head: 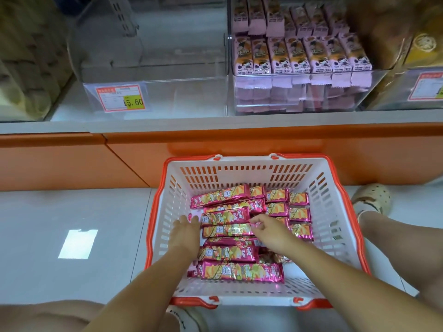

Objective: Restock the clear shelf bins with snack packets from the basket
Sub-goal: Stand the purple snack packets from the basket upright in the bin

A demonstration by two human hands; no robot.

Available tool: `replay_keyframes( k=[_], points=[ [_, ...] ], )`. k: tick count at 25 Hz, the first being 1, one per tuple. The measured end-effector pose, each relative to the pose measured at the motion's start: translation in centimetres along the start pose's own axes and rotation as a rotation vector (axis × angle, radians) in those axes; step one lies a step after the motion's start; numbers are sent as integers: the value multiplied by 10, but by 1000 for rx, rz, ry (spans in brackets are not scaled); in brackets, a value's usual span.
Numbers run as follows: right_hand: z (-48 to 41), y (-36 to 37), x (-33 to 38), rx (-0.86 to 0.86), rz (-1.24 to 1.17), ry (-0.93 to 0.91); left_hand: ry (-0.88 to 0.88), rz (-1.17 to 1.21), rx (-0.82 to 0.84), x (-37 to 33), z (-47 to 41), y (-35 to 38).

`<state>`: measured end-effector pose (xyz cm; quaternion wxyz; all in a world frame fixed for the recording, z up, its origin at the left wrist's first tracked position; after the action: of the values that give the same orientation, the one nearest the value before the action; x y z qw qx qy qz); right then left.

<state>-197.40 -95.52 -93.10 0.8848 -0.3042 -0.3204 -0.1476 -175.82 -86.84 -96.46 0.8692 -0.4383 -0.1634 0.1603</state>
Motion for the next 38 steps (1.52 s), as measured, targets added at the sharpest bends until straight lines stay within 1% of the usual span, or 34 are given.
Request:
replay_keyframes(
  k=[2, 5, 6, 8, 10, 12, 14, 16, 18, 20, 21, 22, 24, 27, 30, 33, 35, 38],
  points=[
    [2, 0, -2, 7, -8, 6, -8, 257, 21, -1, 3, -2],
    [2, 0, -1, -9, -40, 26, 66, 792, 57, -9, 16, -16],
    [1, 0, 1, -11, -83, 31, 93, 959, 93, -13, 23, -22],
    [2, 2, 6, 0, -316, 61, 158, 1237, 215, -23, 37, -32],
    [5, 1, 12, 20, -580, 79, 232, 1344, 288, -33, 50, -40],
    [9, -5, 19, 22, -728, 48, 254, 1397, 298, -38, 56, -44],
    [13, -13, 23, 17, -865, 6, 230, 1431, 295, -38, 59, -48],
    [17, -23, 26, 13, -952, -24, 117, 1508, 357, -38, 57, -49],
    [21, -32, 29, 43, -967, -55, 4, 1688, 439, -41, 54, -50],
    [26, -37, 32, 68, -1018, -53, -5, 1848, 403, -41, 54, -57],
    [28, -38, 34, 71, -1059, -43, 22, 1905, 374, -40, 53, -61],
    [29, -38, 34, 60, -1102, -37, 59, 1937, 353, -40, 52, -64],
    [30, -41, 31, 0, -1145, -40, 140, 1917, 343, -41, 52, -68],
    [28, -48, 28, -75, -1144, -38, 177, 1848, 394, -45, 55, -68],
    [28, -53, 30, -49, -1129, -48, 169, 1905, 458, -47, 61, -69],
    [27, -54, 34, -15, -1183, -73, 155, 1954, 441, -45, 61, -70],
    [27, -51, 35, 1, -1219, -78, 170, 1908, 416, -46, 61, -70],
    [29, -50, 37, 11, -1199, -74, 201, 1826, 377, -46, 64, -71]
  ],
)
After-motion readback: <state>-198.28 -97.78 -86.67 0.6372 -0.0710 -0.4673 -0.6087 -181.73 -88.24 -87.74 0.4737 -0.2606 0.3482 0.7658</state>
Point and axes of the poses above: each hand's wrist, its own z-axis away from the middle knuckle, its own y-axis out of the palm, x = y × z, the point moved 3 cm from there along -z, towards the middle knuckle, and after that the axes turned 3 degrees about -y, right-handed, at the moved point
